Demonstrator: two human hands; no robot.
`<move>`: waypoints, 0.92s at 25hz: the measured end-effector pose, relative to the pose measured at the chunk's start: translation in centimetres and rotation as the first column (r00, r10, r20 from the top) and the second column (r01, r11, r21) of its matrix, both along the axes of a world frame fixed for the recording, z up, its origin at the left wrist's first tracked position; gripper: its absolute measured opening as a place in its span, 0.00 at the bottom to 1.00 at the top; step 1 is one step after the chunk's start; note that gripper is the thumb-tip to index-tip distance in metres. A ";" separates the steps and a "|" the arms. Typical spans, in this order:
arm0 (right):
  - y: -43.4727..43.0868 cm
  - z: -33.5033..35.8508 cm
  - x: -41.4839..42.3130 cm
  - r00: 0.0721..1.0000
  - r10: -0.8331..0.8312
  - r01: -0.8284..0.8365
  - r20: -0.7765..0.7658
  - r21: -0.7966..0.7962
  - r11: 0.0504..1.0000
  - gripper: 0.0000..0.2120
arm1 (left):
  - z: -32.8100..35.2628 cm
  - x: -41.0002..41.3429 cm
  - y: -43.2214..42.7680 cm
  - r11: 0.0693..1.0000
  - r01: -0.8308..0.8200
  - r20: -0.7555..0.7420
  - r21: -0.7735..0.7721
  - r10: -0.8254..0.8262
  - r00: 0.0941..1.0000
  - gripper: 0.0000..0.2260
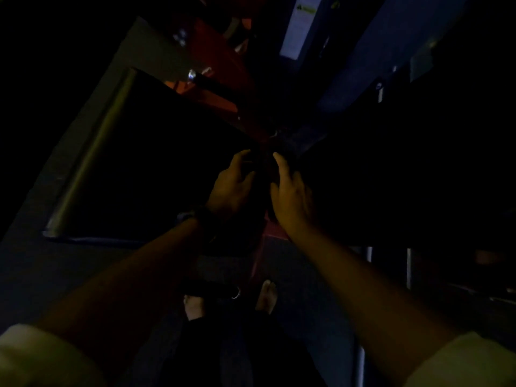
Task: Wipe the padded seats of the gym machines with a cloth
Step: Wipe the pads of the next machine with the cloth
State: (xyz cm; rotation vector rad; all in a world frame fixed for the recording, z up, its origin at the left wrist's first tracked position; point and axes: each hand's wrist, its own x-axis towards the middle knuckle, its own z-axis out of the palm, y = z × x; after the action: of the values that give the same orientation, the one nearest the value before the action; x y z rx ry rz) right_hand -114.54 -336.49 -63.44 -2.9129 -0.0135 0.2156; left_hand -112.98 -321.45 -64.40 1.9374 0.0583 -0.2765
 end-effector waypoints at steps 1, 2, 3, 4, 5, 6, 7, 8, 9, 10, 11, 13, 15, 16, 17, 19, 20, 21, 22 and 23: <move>-0.3 -0.9 0.9 0.997 0.000 -0.004 -0.073 -0.056 0.998 0.29 | -2.4 0.8 0.4 0.994 0.104 0.001 0.033 -0.104 0.995 0.25; -1.2 -2.0 1.9 0.990 -0.009 -0.009 -0.144 -0.128 0.992 0.28 | -5.0 1.5 0.6 0.971 0.216 0.016 0.102 -0.218 0.976 0.27; -1.5 -2.9 2.8 0.982 0.014 -0.052 -0.190 -0.201 0.978 0.27 | -7.2 2.0 0.8 0.904 0.324 0.044 0.277 -0.349 0.936 0.28; -1.6 -3.9 3.7 0.975 0.048 -0.105 -0.218 -0.262 0.959 0.27 | -9.4 2.2 1.0 0.775 0.391 0.029 0.497 -0.465 0.885 0.28; -1.7 -5.0 4.9 0.973 0.075 -0.142 -0.217 -0.312 0.939 0.27 | -11.1 2.3 1.3 0.650 0.397 0.024 0.648 -0.538 0.842 0.28; -1.7 -6.3 6.1 0.971 0.097 -0.173 -0.220 -0.360 0.917 0.27 | -13.1 2.6 1.4 0.580 0.372 0.057 0.725 -0.588 0.807 0.30; -1.5 -6.9 7.2 0.966 0.112 -0.199 -0.235 -0.391 0.899 0.27 | -14.3 2.9 1.6 0.559 0.347 0.097 0.753 -0.616 0.781 0.30; -1.5 -7.4 8.1 0.959 0.099 -0.208 -0.266 -0.422 0.882 0.27 | -15.3 3.4 1.7 0.523 0.355 0.093 0.775 -0.649 0.755 0.31; -1.5 -8.2 9.1 0.953 0.084 -0.216 -0.290 -0.457 0.863 0.25 | -16.3 4.0 1.7 0.487 0.377 0.055 0.788 -0.665 0.744 0.32; -1.2 -8.8 9.8 0.956 0.115 -0.238 -0.269 -0.485 0.842 0.21 | -17.3 4.7 2.2 0.465 0.402 0.011 0.789 -0.664 0.747 0.33; -0.8 -8.9 10.3 0.950 0.156 -0.283 -0.269 -0.542 0.791 0.16 | -18.2 5.2 2.7 0.429 0.430 -0.041 0.794 -0.668 0.743 0.35; -0.4 -8.9 10.7 0.927 0.189 -0.366 -0.324 -0.676 0.639 0.13 | -20.4 5.2 3.9 0.323 0.407 -0.080 0.855 -0.693 0.717 0.36; -0.9 -10.5 10.3 0.857 0.194 -0.498 -0.477 -0.673 0.547 0.21 | -22.0 4.6 4.8 0.258 0.319 -0.034 0.912 -0.728 0.685 0.37; -1.0 -10.8 10.0 0.828 0.140 -0.532 -0.544 -0.681 0.503 0.27 | -22.0 4.5 4.9 0.259 0.304 -0.023 0.917 -0.727 0.686 0.38; -0.9 -10.6 10.0 0.822 0.129 -0.545 -0.554 -0.702 0.458 0.31 | -22.0 4.5 4.9 0.266 0.304 -0.016 0.915 -0.729 0.685 0.38; -1.3 -11.2 10.7 0.795 0.137 -0.595 -0.591 -0.717 0.363 0.33 | -22.0 4.6 4.7 0.274 0.313 -0.016 0.909 -0.729 0.684 0.38; -1.3 -11.2 11.3 0.786 0.124 -0.604 -0.605 -0.711 0.360 0.32 | -21.9 4.7 4.7 0.264 0.310 -0.019 0.913 -0.733 0.680 0.38; -1.4 -11.3 12.0 0.782 0.112 -0.607 -0.614 -0.707 0.363 0.30 | -22.0 4.7 4.7 0.269 0.305 -0.012 0.913 -0.732 0.681 0.38; -1.3 -11.1 12.8 0.779 0.095 -0.604 -0.620 -0.699 0.383 0.29 | -22.1 4.8 4.8 0.295 0.297 0.013 0.908 -0.728 0.686 0.38; -1.1 -10.9 13.4 0.775 0.080 -0.603 -0.627 -0.695 0.391 0.28 | -22.2 4.8 5.0 0.314 0.293 0.029 0.903 -0.724 0.689 0.38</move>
State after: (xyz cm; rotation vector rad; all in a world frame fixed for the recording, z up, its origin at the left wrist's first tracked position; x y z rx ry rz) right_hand -101.12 -337.56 -74.34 -3.6741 -0.6770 1.5167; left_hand -108.22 -316.49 -86.61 2.9657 -0.9887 -0.2482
